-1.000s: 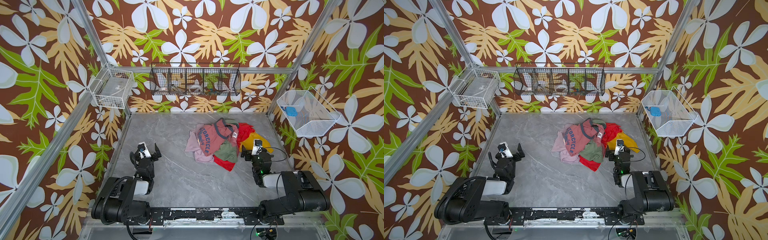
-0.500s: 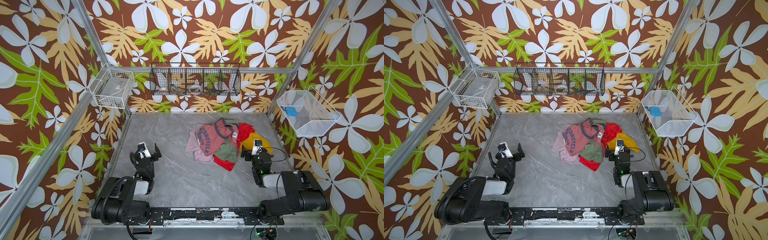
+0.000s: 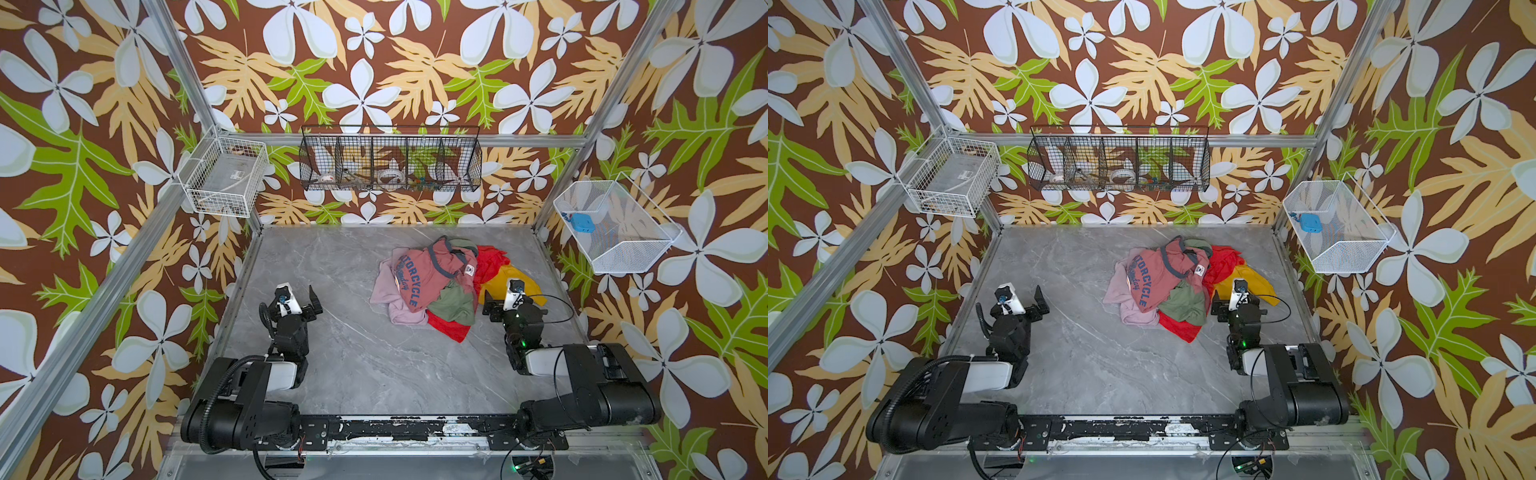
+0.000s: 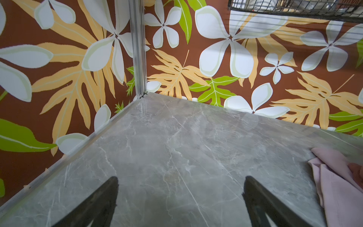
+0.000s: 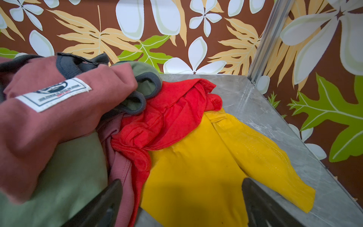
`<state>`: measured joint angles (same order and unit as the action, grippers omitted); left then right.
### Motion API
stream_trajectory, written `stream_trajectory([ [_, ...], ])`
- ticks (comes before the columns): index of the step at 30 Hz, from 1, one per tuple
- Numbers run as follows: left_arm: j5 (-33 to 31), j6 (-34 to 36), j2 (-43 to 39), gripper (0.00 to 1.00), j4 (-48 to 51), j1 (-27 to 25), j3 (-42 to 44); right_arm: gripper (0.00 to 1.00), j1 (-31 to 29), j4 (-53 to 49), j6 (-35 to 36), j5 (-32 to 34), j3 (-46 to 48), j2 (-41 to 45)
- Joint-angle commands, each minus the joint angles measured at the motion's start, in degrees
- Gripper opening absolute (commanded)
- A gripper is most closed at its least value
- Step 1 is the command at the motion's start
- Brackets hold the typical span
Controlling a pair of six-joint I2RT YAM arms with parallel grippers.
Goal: Pick out a specific cloth from the pile
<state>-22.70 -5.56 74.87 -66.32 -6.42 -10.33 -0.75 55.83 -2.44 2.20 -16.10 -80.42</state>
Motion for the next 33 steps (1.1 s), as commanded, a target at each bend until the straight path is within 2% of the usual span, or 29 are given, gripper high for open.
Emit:
stream_trajectory([
  [1,-1.6,-2.4,-4.6,1.0,15.8,0.1,-5.9,1.0,1.0,-19.1,-4.4,0.3,-8.9,4.3],
  [4,0.2,-5.2,-7.0,1.0,32.7,0.1,-13.7,1.0,2.4,-33.3,-9.1,-1.3,-14.7,7.7],
  [8,6.9,-8.1,-7.9,1.0,42.2,0.0,-18.8,1.0,2.9,-42.8,-13.8,-2.0,-17.4,12.5],
  [12,10.9,-11.5,-8.6,1.0,43.0,-0.6,-19.6,0.99,6.6,-49.5,-18.3,-7.3,-19.6,14.3],
  [17,11.1,-12.0,-7.9,1.0,43.5,-4.5,-19.9,0.9,15.0,-55.6,-24.8,-16.3,-22.3,10.3],
  [22,11.7,-12.2,-7.1,1.0,43.7,-6.5,-19.5,0.81,15.3,-60.5,-25.6,-20.6,-25.2,4.6],
  [26,12.3,-11.7,-7.1,1.0,43.8,-7.4,-19.2,0.74,15.3,-61.1,-28.2,-21.4,-25.9,1.2],
  [33,13.1,-12.2,-6.1,1.0,44.0,-7.6,-19.1,0.64,15.3,-64.7,-31.1,-18.4,-28.7,-3.6],
])
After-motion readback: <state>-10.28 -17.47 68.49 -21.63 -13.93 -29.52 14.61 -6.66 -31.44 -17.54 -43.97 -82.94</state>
